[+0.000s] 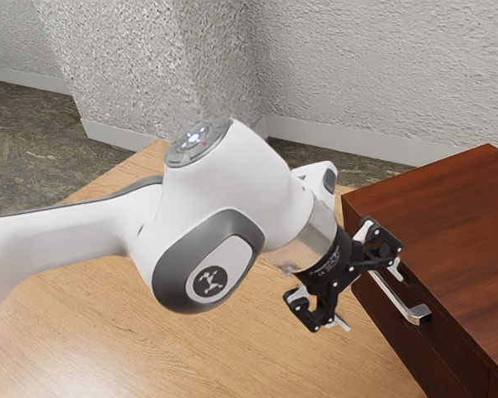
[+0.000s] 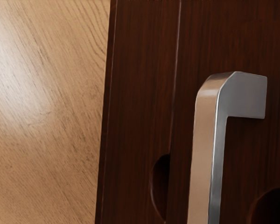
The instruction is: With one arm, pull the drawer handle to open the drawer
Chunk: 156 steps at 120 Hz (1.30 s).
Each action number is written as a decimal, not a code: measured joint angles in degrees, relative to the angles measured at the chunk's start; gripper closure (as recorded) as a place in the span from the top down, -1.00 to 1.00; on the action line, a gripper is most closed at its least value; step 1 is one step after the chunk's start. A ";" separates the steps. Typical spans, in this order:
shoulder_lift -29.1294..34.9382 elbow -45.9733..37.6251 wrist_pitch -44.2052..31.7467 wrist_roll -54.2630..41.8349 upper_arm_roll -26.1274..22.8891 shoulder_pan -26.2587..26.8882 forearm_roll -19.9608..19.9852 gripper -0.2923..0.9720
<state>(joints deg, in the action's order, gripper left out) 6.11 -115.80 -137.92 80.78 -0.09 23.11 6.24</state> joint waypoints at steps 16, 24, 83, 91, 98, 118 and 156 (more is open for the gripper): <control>-0.08 -0.14 -0.83 0.26 0.00 0.01 0.06 0.45; -0.08 -0.15 -1.08 0.37 0.00 0.01 0.07 0.37; -0.38 -0.48 -1.73 0.85 0.12 0.06 0.19 0.03; -0.24 -0.66 -1.75 0.89 0.10 0.02 0.20 0.01; -0.01 -1.11 -1.84 0.93 0.13 0.03 0.20 0.00; 1.68 -3.07 -2.25 1.01 0.11 -0.02 0.26 -0.02; 6.63 -8.45 -3.23 1.13 0.09 -0.02 0.31 -0.04</control>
<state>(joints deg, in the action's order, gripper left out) 12.74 -124.25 -141.15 81.92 0.01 23.09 6.55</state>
